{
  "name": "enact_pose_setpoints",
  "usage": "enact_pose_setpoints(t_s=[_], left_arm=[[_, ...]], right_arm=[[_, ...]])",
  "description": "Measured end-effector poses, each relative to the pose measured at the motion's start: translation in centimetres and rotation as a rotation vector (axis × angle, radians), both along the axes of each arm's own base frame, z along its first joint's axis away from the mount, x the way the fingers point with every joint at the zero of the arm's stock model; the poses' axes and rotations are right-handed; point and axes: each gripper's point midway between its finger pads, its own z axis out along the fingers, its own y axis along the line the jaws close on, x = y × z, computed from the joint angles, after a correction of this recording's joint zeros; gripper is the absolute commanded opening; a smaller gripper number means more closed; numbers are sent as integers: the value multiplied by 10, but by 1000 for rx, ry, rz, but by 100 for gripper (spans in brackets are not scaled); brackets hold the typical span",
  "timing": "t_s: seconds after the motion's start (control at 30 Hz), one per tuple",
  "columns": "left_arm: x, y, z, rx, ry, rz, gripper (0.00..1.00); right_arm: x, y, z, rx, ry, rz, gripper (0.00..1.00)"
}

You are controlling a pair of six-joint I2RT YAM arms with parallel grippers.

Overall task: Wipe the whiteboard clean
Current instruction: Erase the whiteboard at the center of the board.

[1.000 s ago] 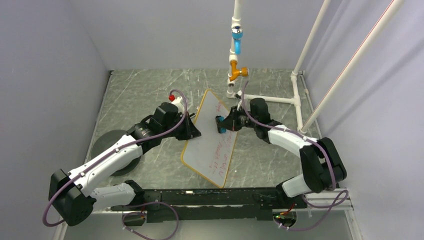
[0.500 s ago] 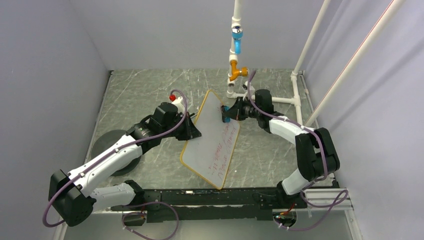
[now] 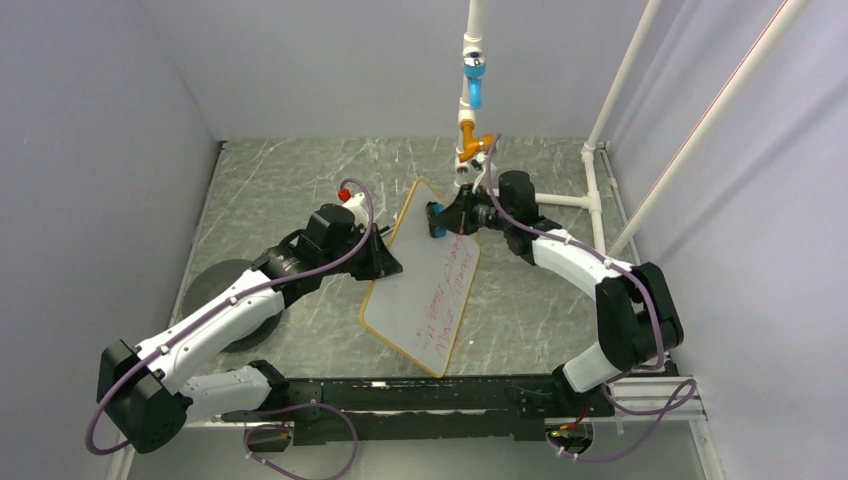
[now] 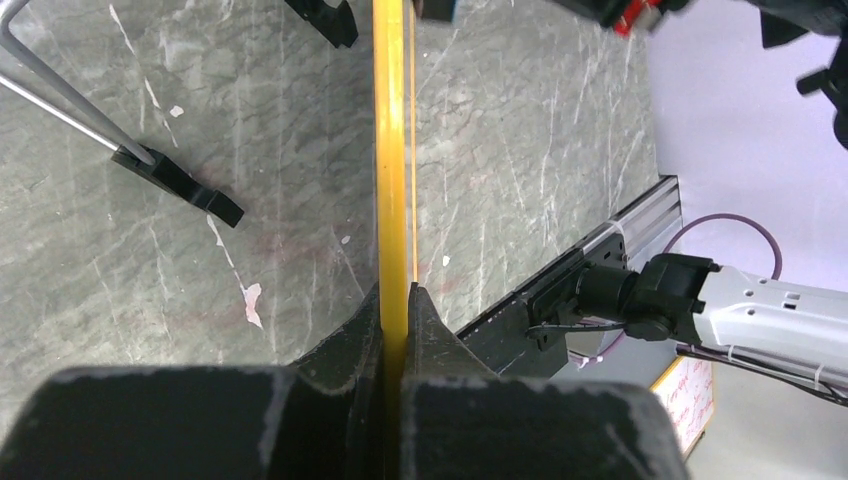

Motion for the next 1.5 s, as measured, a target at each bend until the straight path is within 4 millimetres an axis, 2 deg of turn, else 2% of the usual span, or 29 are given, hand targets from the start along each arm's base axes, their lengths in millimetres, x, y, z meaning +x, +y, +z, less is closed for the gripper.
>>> enact_pose_setpoints(t_s=[0.07,0.17,0.23,0.33,0.4,0.47,0.53,0.6,0.67,0.73,0.83,0.9,0.97,1.03,1.1,1.2,1.27,1.33,1.4,1.5], left_arm=[[-1,-1,1,-3,-3,-8,0],[-2,-3,2,-7,-11,-30,0],[-4,-3,1,-4,-6,-38,0],[-5,0,-2,6,6,-34,0],[-5,0,-2,7,6,-35,0],[-5,0,-2,6,5,-37,0],[-5,0,-2,6,6,-36,0],[-4,1,-2,5,5,-34,0],[-4,0,-1,3,5,-37,0],[-4,-1,0,-3,2,-45,0],[-7,-3,1,-7,-4,-72,0],[-9,-4,0,-8,1,-81,0],[-10,-3,-2,-2,8,-80,0],[-10,-3,-2,1,8,-80,0],[-10,-3,-2,1,8,-81,0],[-10,-3,-2,1,8,-83,0],[-9,-3,-3,2,9,-80,0],[-6,-3,-3,0,6,-73,0],[-6,-3,-3,-2,5,-72,0],[-6,-4,-1,-9,-1,-80,0]], right_arm=[[17,-18,-10,-19,16,-72,0],[25,-44,-32,-58,51,-145,0],[14,-53,-51,-85,85,-150,0],[-15,-49,-66,-116,110,-107,0],[-33,-37,-60,-118,88,-61,0],[-43,-21,-44,-98,45,-9,0],[-41,-12,-31,-79,24,6,0],[-26,-9,-21,-55,22,-6,0],[-2,-17,-17,-37,24,-60,0],[16,-32,-22,-42,30,-123,0],[27,-61,-41,-76,56,-205,0],[20,-72,-59,-103,83,-219,0],[3,-75,-75,-123,114,-204,0],[-14,-72,-80,-131,130,-172,0],[-25,-61,-73,-121,113,-131,0],[-37,-36,-48,-75,50,-51,0],[-30,-25,-32,-47,23,-30,0],[-12,-21,-20,-18,12,-45,0],[11,-28,-16,-1,9,-87,0],[32,-53,-28,-22,25,-169,0]])
